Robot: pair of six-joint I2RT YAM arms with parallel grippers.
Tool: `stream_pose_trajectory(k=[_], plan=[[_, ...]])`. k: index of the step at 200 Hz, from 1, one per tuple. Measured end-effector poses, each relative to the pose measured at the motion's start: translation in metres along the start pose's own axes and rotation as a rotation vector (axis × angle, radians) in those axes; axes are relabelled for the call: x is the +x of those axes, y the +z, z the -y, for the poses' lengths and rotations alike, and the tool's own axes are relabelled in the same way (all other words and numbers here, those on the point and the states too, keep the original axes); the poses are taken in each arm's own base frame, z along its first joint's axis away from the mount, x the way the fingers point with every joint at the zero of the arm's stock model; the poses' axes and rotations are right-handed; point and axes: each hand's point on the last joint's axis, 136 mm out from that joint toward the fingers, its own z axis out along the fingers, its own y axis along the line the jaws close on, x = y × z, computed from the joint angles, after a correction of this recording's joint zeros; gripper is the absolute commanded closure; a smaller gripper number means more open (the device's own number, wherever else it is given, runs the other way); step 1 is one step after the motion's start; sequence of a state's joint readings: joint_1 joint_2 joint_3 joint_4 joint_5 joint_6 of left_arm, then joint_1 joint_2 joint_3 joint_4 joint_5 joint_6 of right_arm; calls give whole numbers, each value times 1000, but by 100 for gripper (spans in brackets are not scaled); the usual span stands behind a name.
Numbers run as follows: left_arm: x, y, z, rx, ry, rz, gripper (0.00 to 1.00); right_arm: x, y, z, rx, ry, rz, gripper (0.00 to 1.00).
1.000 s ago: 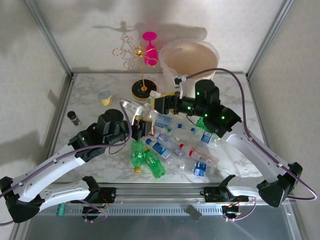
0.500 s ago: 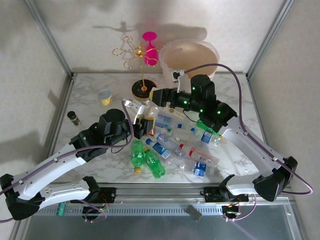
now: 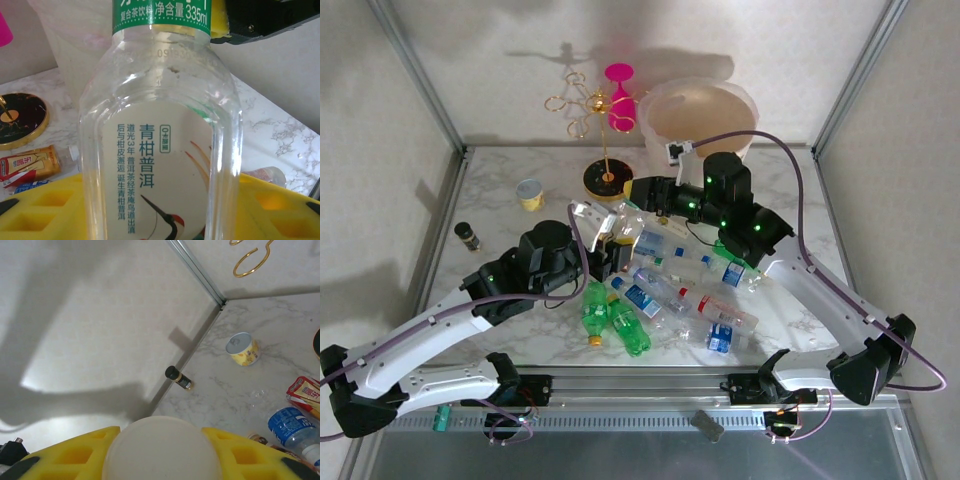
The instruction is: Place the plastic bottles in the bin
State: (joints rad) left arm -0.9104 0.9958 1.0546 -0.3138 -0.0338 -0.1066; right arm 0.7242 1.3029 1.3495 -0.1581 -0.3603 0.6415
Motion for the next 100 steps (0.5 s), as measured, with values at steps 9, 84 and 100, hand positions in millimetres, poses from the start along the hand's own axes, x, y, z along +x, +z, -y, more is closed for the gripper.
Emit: stream_pose_trajectory(k=[9,84,100], plan=[[-1,0,0,-3,2,4,21,-1,-1,-2,-5,0,3,72],[-42,-40,-26,-122,-79,235,4,-38,-29,18,67,6,125,73],[-42,-43,-41,-213,-92,250,5,-66,-47,43,149,20,201,73]])
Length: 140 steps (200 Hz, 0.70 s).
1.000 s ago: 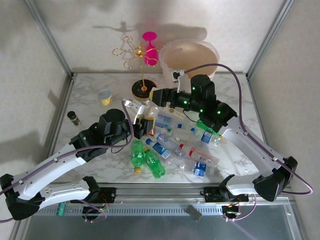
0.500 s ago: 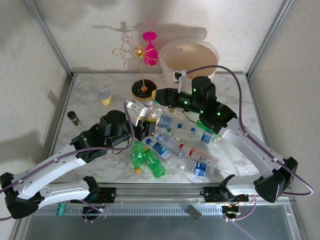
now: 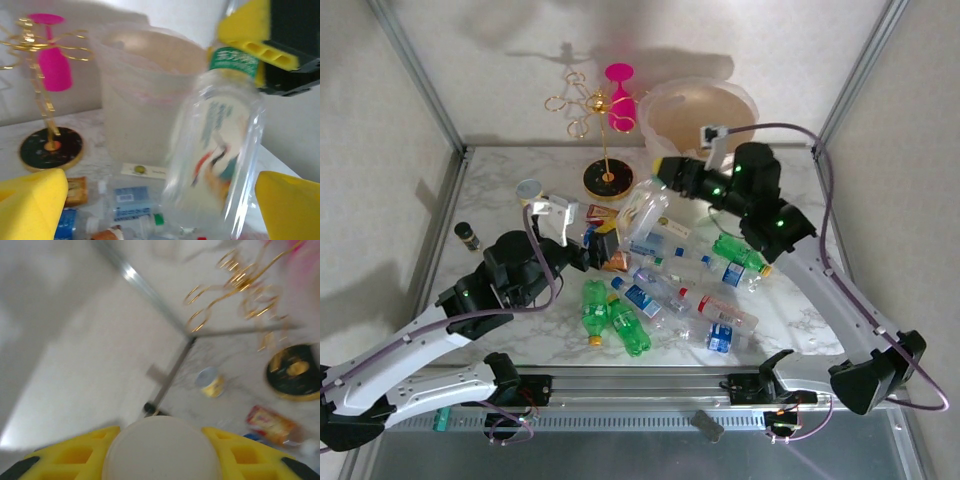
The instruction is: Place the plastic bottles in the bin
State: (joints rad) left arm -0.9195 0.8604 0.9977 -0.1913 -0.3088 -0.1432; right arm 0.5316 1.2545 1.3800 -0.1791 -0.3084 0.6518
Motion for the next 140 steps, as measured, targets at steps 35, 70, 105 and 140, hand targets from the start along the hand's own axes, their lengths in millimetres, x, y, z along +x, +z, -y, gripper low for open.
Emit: stream_pose_trajectory(k=[35,70,105,140], plan=[[21,13,-26,-172,39,-33,6,-87,-30,23,99,-19,201,72],[58,19,-43,-255,93,-96,6,-159,-36,22,138,-110,337,72],[67,21,-46,-263,96,-100,6,-183,-2,63,275,-196,342,72],[70,23,-45,-256,90,-95,7,-175,45,133,442,-240,253,72]])
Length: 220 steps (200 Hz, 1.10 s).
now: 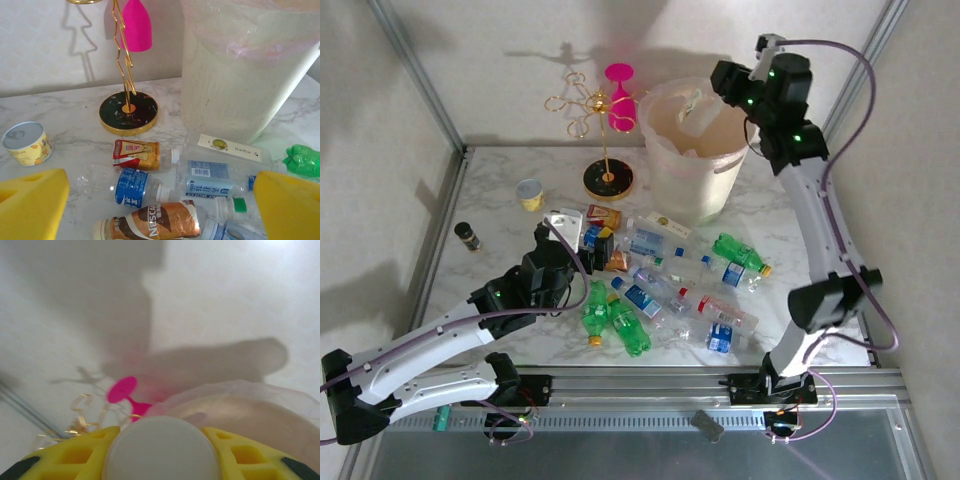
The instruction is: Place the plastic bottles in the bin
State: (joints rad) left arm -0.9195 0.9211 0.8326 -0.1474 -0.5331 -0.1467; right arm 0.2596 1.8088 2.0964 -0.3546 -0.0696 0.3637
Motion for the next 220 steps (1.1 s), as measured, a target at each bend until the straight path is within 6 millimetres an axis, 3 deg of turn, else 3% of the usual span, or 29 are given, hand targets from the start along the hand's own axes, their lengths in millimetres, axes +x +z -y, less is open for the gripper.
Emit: stream_pose_trajectory(k=[24,52,91,115,140,171,199,220], plan=[[3,3,5,17,2,-7,7,31,39,21,55,-31,-86,72],[5,6,6,26,-5,-16,7,75,72,36,81,-62,-201,69],[9,8,5,30,-10,-23,6,146,97,41,104,-139,-372,67],[9,9,6,34,-13,-26,5,173,104,41,108,-181,-434,62],[11,11,5,30,-15,-31,5,178,104,43,109,-202,-450,45],[11,11,4,26,-23,-32,5,178,104,45,107,-224,-453,34],[11,11,4,26,-26,-32,5,174,102,44,112,-233,-448,31],[11,11,4,26,-27,-32,6,160,94,41,122,-238,-425,31]])
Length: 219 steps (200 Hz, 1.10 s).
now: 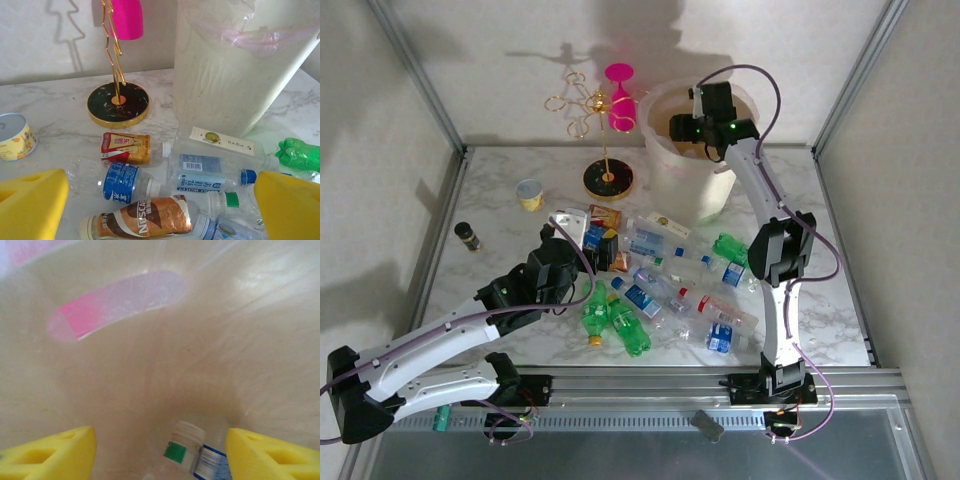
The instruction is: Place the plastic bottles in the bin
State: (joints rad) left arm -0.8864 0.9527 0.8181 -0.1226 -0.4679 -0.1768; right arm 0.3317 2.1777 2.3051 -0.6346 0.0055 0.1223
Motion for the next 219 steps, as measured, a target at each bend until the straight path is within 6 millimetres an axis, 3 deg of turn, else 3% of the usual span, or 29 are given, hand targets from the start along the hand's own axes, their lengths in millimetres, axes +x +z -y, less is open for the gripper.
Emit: stream_pose_trajectory(k=[15,32,54,76,96,109,147,174,219], plan=[[0,0,0,0,-2,0,5,-13,-19,-1,1,0,33,32],[0,0,0,1,-6,-1,6,-37,-55,-4,1,0,100,34],[0,0,0,0,-13,-1,5,-61,-120,-12,-7,-3,206,35],[2,1,0,-4,-31,-10,5,-61,-180,-30,-36,-11,282,36],[4,3,1,-14,-55,-40,4,-38,-220,-53,-109,1,301,37],[5,5,2,-24,-82,-66,1,-11,-237,-66,-162,16,285,37],[29,6,0,-33,-197,-183,2,71,-252,-71,-236,78,167,38],[70,8,-6,-31,-284,-327,2,104,-260,-65,-244,114,115,38],[165,5,-37,-102,-375,-584,5,125,-278,-62,-279,149,112,37]])
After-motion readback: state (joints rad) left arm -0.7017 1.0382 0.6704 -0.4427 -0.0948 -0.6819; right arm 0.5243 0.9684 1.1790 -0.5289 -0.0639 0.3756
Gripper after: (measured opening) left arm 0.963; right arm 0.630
